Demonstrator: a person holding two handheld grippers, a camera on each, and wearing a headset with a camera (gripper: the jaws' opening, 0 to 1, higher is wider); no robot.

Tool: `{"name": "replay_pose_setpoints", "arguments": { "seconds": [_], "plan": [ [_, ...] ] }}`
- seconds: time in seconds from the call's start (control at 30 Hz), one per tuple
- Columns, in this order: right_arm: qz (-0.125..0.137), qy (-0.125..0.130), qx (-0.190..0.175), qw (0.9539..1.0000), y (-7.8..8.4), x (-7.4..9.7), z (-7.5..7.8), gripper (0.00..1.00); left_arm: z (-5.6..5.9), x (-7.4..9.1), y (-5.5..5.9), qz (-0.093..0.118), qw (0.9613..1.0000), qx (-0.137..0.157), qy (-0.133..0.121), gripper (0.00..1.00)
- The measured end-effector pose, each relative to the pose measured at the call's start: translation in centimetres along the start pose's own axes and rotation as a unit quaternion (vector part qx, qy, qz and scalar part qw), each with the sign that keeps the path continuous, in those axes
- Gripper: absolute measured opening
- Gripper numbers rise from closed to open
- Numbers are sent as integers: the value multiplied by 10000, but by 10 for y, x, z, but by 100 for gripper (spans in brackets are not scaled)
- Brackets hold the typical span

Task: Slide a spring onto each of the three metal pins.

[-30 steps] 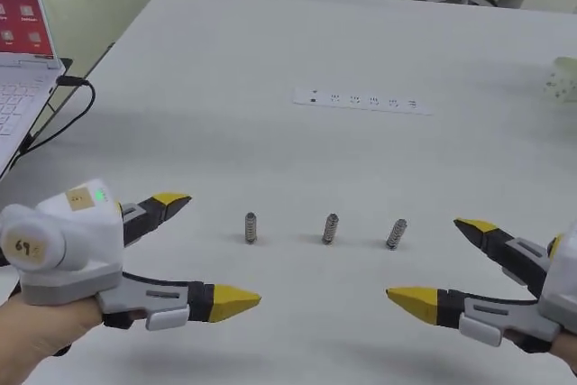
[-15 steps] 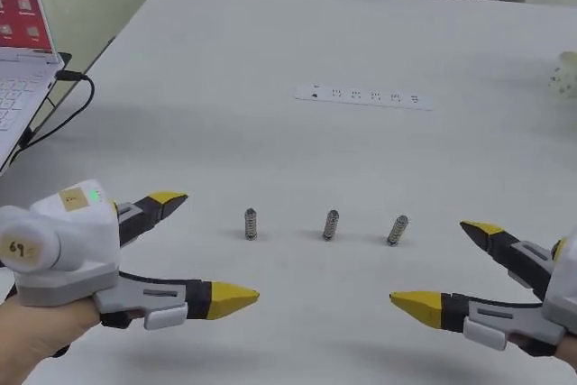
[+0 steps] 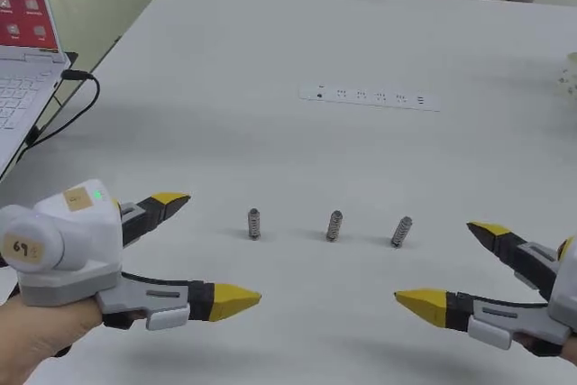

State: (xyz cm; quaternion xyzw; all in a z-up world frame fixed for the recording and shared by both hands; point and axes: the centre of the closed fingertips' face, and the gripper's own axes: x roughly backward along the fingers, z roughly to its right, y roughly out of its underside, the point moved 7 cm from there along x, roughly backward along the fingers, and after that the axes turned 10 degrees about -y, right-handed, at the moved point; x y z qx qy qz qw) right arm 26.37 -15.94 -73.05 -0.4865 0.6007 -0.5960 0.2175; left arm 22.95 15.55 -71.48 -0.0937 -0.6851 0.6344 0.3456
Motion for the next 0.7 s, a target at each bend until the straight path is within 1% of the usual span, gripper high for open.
{"name": "replay_pose_setpoints", "arguments": {
  "seconds": [0.17, 0.4, 0.7],
  "plan": [
    [3, -3, 8, 10000, -2, -1, 2, 99, 0, 0, 1, -5, 10000, 3, 2, 98],
    [1, -30, 6, 10000, -4, -2, 0, 99, 1, -1, 0, -5, 10000, 9, 25, 98],
    [15, 4, 8, 10000, -5, 0, -1, 99, 1, -3, 0, 6, 10000, 15, 48, 98]
  ]
}}
